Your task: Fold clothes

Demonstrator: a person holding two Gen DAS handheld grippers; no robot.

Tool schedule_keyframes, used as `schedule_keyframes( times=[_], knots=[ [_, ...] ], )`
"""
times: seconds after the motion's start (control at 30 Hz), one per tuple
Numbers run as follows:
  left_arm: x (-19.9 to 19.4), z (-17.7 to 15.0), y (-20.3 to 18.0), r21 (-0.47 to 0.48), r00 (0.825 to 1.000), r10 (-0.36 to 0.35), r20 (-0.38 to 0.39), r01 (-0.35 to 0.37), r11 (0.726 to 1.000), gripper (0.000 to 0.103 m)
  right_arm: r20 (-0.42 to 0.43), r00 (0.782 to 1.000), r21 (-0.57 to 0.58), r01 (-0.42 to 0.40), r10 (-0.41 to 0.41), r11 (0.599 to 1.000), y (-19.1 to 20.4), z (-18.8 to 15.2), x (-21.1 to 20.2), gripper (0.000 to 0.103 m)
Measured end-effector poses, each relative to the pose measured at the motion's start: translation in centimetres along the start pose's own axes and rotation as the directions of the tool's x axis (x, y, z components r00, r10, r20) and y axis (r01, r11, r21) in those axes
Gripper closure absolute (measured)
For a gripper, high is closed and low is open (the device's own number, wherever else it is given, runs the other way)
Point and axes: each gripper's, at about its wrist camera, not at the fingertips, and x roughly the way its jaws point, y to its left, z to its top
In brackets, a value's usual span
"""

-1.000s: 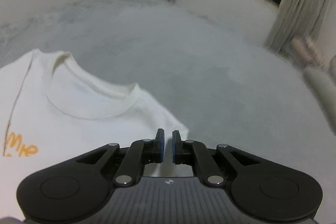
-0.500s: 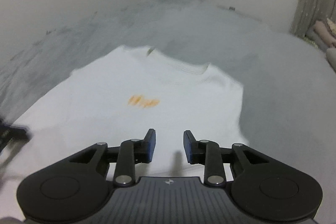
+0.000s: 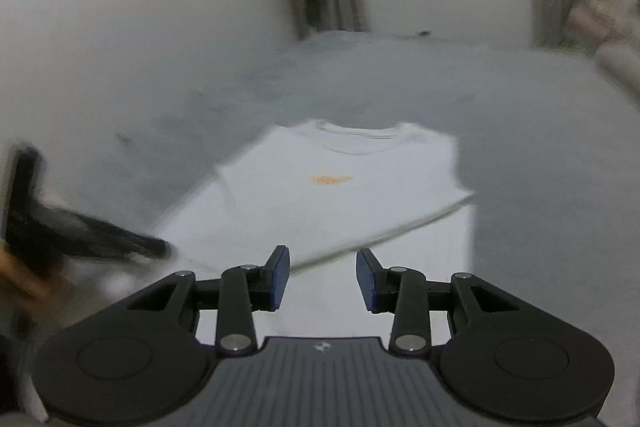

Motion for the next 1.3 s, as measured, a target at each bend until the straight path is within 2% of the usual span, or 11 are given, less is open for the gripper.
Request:
schedule_keyframes(
  times=[0.03,0.07,0.17,0.33,0.43,0.73,0.9,1.1,1.17,1.23,1.3],
  knots=[
    [0.2,-0.1,-0.1,0.009,1.0,0.014,-0.003,-0.014,1.0,0.094,-0.019,1.0,0.004,-0.012,0.012,1.0,0.2,-0.2,0.3,0.067],
    [0.2,-0.1,-0.3,0.02,0.999,0.033,-0.003,-0.033,0.999,0.093,-0.068,0.997,-0.032,0.021,-0.023,0.999,0.6,-0.8,1.3,0.067],
    [-0.2,-0.1,-0.4,0.018,0.998,0.057,0.007,-0.057,0.998,0.09,-0.217,0.963,-0.159,0.129,-0.162,0.979,1.2,-3.2,5.1,0.067],
    [-1.3,-0.2,-1.2,0.052,0.998,0.029,0.056,-0.032,0.998,0.09,-0.21,0.958,-0.295,0.127,-0.194,0.947,2.6,-3.4,4.4,0.067],
    [-1.0,-0.4,-2.4,0.081,0.999,0.003,0.044,-0.006,0.997,0.09,-0.212,0.954,-0.362,0.126,-0.213,0.924,2.9,-4.1,4.2,0.067],
    [0.2,-1.7,-4.8,0.107,0.999,0.047,0.014,-0.049,0.993,0.087,-0.242,0.948,-0.388,0.102,-0.208,0.916,1.7,-4.6,3.2,0.066],
    [-0.1,-2.2,-5.5,0.125,0.996,0.088,0.029,-0.091,0.988,0.085,-0.227,0.948,-0.417,0.115,-0.226,0.902,2.0,-4.8,3.0,0.066],
    [-0.2,-2.5,-5.9,0.124,0.993,0.114,0.04,-0.118,0.985,0.081,-0.184,0.956,-0.39,0.141,-0.226,0.91,2.0,-4.4,2.7,0.066],
    [-0.4,-2.5,-5.8,0.122,0.993,0.114,0.038,-0.118,0.985,0.077,-0.132,0.963,-0.361,0.174,-0.235,0.916,1.9,-4.0,2.6,0.066],
    [-0.7,-2.4,-5.6,0.126,0.994,0.103,0.036,-0.106,0.986,0.061,-0.062,0.966,-0.325,0.218,-0.251,0.92,1.8,-3.6,2.6,0.066],
    [-1.2,-2.4,-5.2,0.132,0.996,0.082,0.042,-0.086,0.988,0.055,-0.006,0.966,-0.275,0.247,-0.259,0.929,1.5,-3.1,2.9,0.066]
  ],
)
